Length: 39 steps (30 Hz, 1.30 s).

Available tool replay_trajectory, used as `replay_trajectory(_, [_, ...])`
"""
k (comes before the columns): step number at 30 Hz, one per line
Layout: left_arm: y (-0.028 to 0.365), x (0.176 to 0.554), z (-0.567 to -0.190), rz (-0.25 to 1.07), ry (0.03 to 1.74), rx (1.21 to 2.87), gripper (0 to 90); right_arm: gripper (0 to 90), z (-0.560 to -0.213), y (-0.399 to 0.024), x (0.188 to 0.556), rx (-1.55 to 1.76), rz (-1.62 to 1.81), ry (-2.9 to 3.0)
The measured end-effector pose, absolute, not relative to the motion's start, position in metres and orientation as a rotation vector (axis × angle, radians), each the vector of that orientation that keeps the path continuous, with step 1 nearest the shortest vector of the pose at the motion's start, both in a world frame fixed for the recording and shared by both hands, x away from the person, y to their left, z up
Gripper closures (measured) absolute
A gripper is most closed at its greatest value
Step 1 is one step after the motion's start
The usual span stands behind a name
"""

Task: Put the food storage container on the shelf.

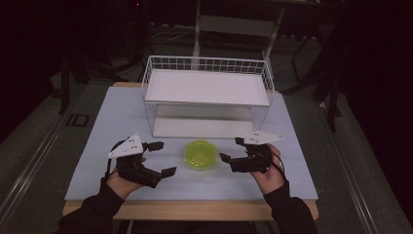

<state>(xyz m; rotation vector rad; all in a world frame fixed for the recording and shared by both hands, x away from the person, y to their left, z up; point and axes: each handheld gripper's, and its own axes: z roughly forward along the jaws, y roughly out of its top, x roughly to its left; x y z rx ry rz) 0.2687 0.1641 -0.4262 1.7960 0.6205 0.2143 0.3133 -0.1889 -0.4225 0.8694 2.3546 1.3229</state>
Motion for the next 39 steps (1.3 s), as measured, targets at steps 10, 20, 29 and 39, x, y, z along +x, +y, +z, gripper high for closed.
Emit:
replay_trajectory(10, [0.15,0.297,-0.433,0.191,0.748,1.78,13.4,15.7,-0.428,-0.185,0.333,1.065,1.371,2.421])
replay_trajectory(20, [0.135,0.321,-0.454,0.067,0.917,1.804,14.9,25.8,-0.449,-0.18,0.356,1.352,1.345,2.458])
replay_trajectory(29, [0.131,0.335,-0.478,-0.018,1.065,1.838,29.2,34.8,-0.465,-0.177,0.366,1.497,1.32,2.478])
replay_trajectory(39, [0.132,0.342,-0.497,-0.09,1.165,1.824,40.4,43.7,-0.478,-0.169,0.374,1.583,1.285,2.488])
